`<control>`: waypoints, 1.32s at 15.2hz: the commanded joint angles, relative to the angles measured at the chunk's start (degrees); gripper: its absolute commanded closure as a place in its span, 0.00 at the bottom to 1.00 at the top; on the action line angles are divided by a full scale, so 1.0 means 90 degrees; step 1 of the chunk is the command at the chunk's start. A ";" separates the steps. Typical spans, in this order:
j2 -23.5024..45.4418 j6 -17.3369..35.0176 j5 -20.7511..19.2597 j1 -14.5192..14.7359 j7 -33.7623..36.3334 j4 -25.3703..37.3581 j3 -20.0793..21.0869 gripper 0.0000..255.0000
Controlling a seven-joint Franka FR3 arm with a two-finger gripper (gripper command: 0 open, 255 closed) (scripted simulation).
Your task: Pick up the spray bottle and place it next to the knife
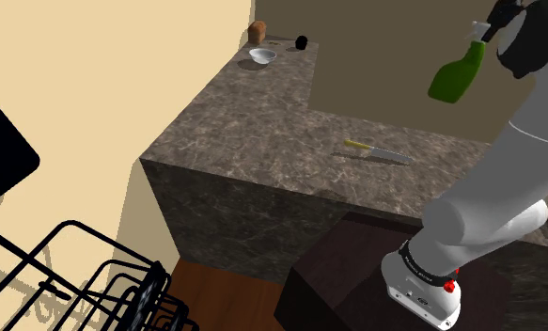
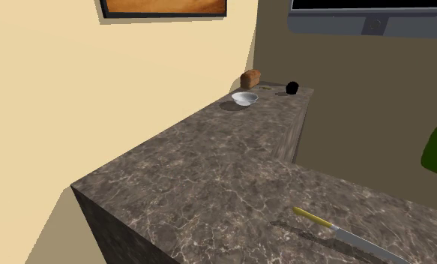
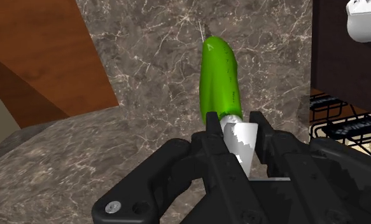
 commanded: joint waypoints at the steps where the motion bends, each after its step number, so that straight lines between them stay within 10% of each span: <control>1: 0.0547 -0.0451 0.0411 -0.0530 -0.0473 0.0831 -0.0190 1.00; 4: 0.1725 -0.1395 0.1394 -0.1966 -0.1063 0.2750 -0.0254 1.00; 10: 0.0810 -0.0228 0.0563 -0.0979 -0.1012 0.0761 -0.0307 1.00; 20: 0.0027 0.1036 -0.0048 -0.0339 -0.0825 -0.1098 -0.0259 1.00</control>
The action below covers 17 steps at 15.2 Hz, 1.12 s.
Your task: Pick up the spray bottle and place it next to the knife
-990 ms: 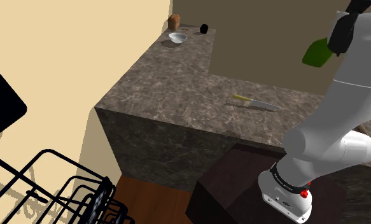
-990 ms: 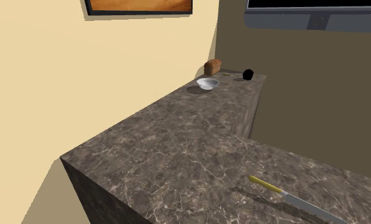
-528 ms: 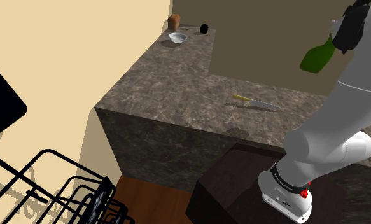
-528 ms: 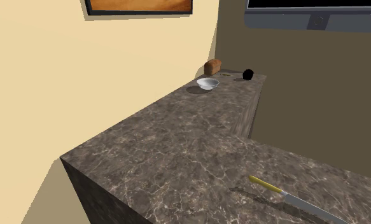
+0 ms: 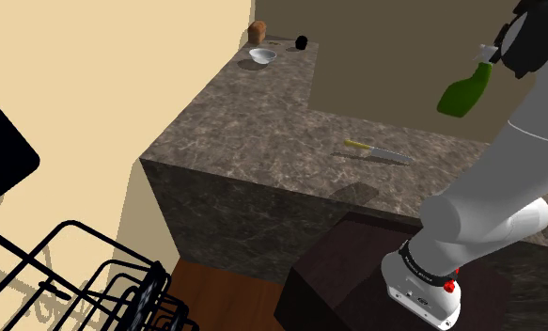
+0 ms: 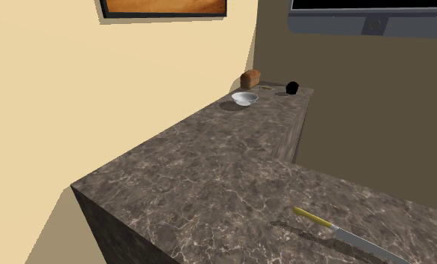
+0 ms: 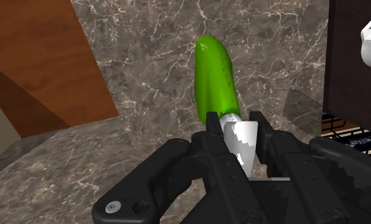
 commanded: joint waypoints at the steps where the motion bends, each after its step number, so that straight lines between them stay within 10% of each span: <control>1: -0.0133 0.0252 -0.0097 0.0093 0.0044 -0.0342 0.0019 1.00; 17: -0.0628 0.1793 -0.0435 0.0363 0.0168 -0.2235 0.0114 1.00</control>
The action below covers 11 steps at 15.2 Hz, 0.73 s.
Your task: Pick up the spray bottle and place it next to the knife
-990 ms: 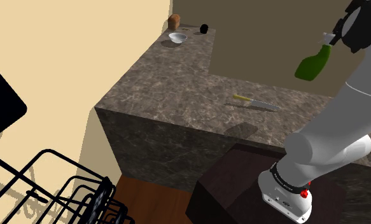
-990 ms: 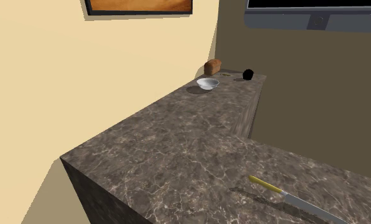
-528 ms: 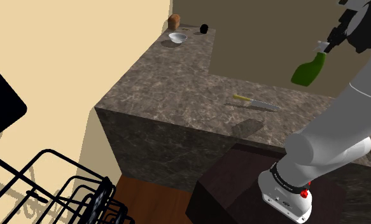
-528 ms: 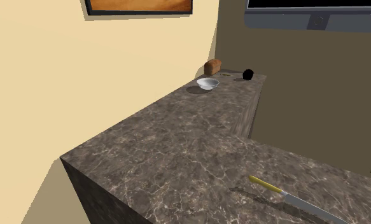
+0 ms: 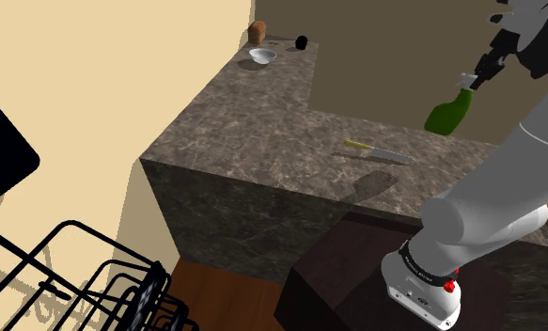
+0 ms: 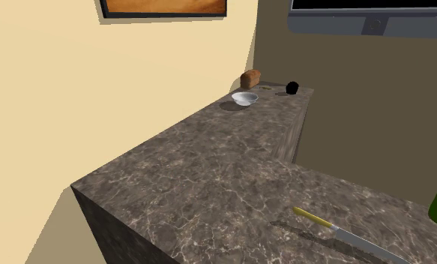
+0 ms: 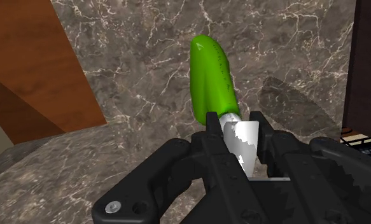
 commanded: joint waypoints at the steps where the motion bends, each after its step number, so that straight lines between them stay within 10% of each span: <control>1: -0.0013 0.0192 -0.0006 0.0013 0.0000 -0.0196 0.0008 1.00; 11: -0.0010 0.1045 0.0013 0.0038 -0.0056 -0.1050 0.0027 1.00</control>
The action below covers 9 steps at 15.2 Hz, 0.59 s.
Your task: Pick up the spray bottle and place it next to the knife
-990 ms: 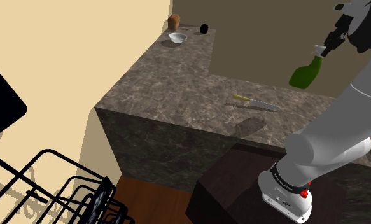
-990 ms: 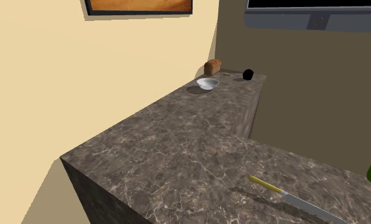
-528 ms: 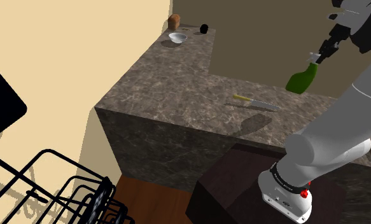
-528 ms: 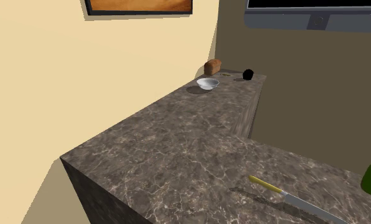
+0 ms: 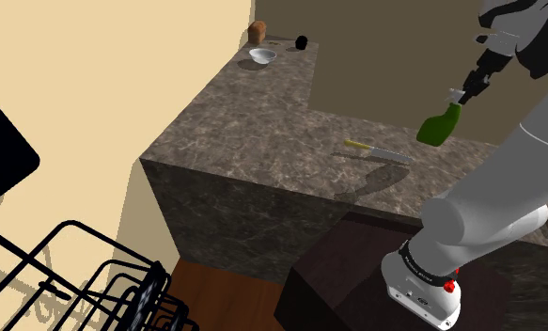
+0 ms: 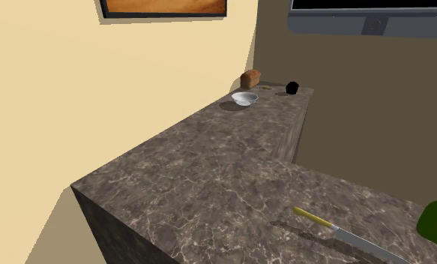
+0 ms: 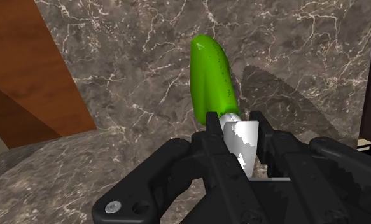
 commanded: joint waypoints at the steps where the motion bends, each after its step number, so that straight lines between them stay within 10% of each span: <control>1: 0.0004 0.0178 0.0007 -0.0004 -0.0030 -0.0174 -0.0003 1.00; 9: 0.0153 0.0826 0.0135 -0.0020 -0.0151 -0.0720 0.0008 1.00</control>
